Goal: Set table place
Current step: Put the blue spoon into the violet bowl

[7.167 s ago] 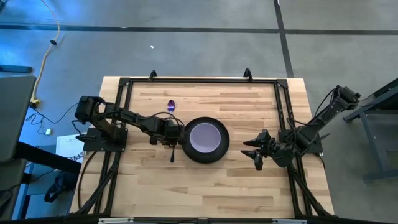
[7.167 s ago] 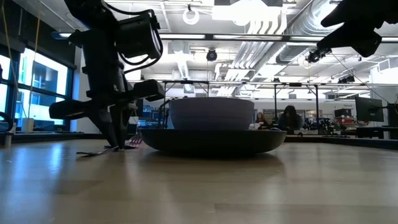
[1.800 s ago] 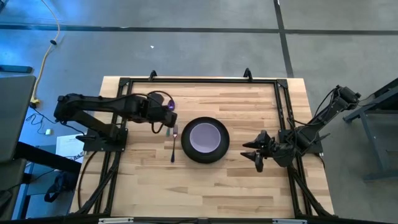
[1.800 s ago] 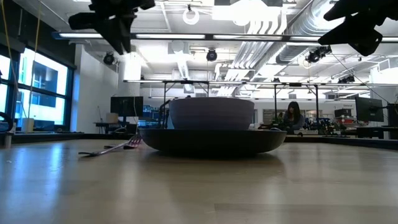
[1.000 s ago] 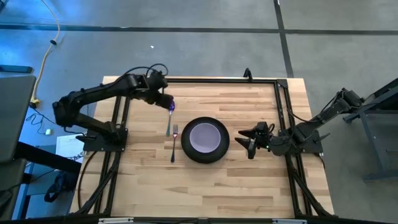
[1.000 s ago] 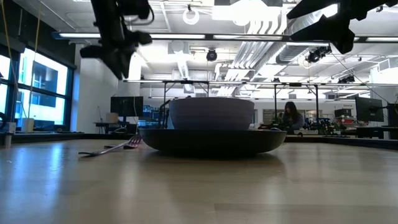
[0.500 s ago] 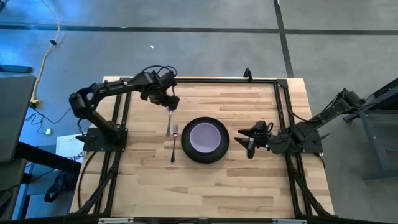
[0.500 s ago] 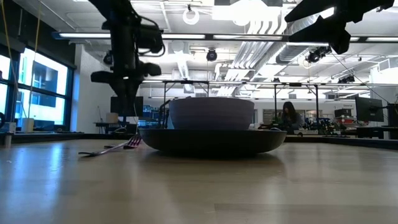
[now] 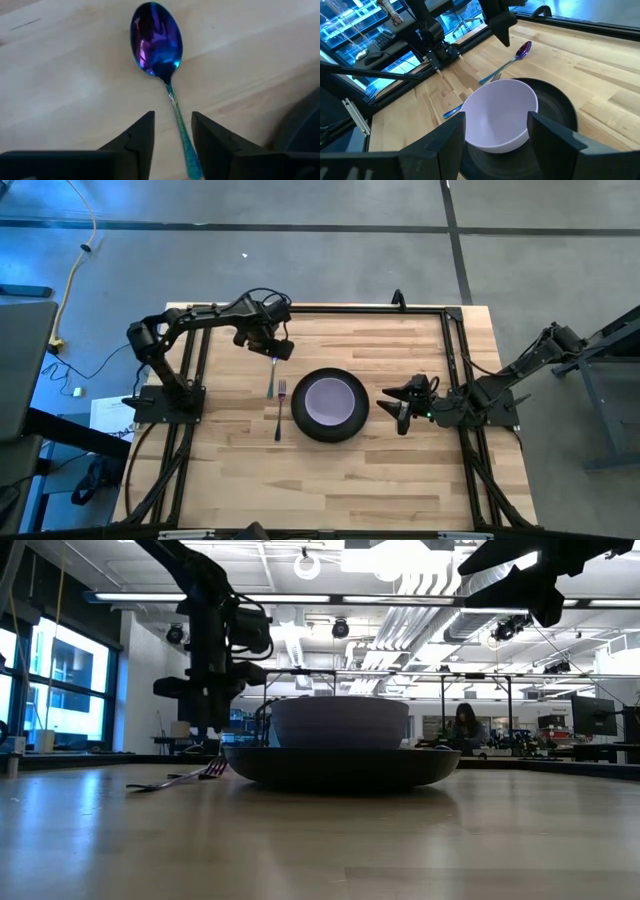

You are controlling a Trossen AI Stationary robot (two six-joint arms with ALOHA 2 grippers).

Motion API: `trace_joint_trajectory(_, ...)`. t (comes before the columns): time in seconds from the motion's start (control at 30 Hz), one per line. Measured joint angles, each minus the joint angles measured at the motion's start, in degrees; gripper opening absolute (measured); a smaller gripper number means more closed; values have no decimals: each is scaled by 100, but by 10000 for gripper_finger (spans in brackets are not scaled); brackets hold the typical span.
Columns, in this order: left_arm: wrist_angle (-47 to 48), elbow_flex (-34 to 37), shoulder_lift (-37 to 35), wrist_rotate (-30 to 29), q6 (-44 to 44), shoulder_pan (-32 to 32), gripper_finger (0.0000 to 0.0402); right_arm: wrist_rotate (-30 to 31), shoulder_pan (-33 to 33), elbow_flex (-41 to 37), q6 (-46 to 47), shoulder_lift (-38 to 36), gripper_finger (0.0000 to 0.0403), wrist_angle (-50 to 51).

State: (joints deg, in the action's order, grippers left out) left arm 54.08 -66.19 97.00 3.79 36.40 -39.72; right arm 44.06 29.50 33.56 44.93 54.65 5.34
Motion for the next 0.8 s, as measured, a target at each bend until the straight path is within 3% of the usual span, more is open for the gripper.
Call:
trace_joint_trajectory(0.37,-34,-7,167,-25,91,47,184,2,2,0,-18,0,204,0)
trace_joint_trajectory(0.8,-211,-4,659,165,351,125,162,4,2,-2,-42,0,204,22)
